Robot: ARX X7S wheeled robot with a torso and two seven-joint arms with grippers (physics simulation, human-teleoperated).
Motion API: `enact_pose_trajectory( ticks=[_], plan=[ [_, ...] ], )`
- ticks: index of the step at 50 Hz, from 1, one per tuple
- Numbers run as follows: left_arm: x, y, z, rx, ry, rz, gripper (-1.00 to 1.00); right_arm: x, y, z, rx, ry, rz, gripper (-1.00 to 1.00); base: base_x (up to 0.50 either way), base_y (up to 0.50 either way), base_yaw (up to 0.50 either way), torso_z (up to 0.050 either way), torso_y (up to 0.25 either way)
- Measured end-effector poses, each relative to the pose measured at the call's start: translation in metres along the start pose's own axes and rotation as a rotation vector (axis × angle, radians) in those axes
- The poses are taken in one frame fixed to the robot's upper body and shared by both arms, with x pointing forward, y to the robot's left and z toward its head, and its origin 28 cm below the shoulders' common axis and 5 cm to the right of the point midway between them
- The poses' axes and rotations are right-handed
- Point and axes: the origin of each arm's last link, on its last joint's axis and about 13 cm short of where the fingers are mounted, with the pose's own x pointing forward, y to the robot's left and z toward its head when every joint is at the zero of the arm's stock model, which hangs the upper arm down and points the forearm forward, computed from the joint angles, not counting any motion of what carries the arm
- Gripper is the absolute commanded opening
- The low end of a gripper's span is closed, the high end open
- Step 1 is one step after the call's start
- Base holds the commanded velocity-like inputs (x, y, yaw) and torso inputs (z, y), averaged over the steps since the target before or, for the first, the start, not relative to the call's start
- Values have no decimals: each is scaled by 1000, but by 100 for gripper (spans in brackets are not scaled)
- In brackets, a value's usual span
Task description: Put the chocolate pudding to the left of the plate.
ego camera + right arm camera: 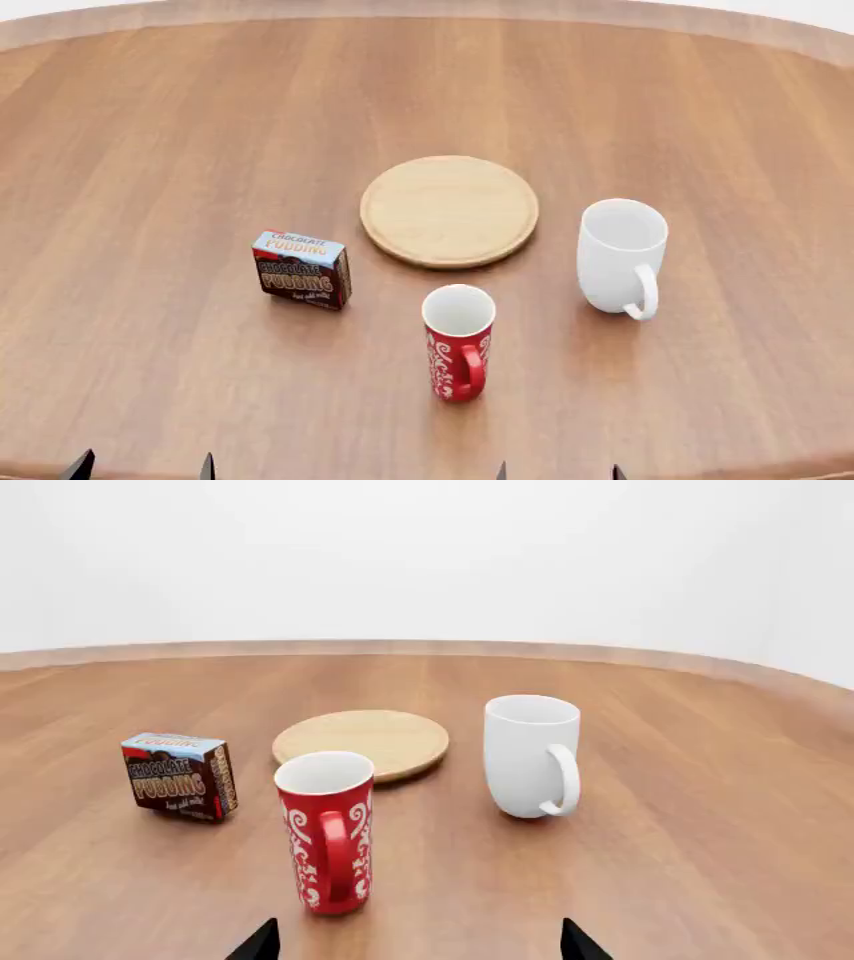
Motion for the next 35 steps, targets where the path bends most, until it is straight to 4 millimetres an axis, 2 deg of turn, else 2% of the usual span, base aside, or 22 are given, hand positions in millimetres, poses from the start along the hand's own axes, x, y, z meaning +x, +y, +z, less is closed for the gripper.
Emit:
enact_pose_trajectory(
  ticks=[2,15,35],
  plan=[
    [-3,2,-1,2,9,5,100,-3,-4,-1,-6,13,-17,100,0,0,0,0,0],
    [-6,-3,3,22,-21,-14,100,-6,5,7,-22,-30,31,100,0,0,0,0,0],
    [-8,-6,1,30,-27,-40,100,-9,15,7,-50,-31,72,100,0,114,0,0,0]
  ],
)
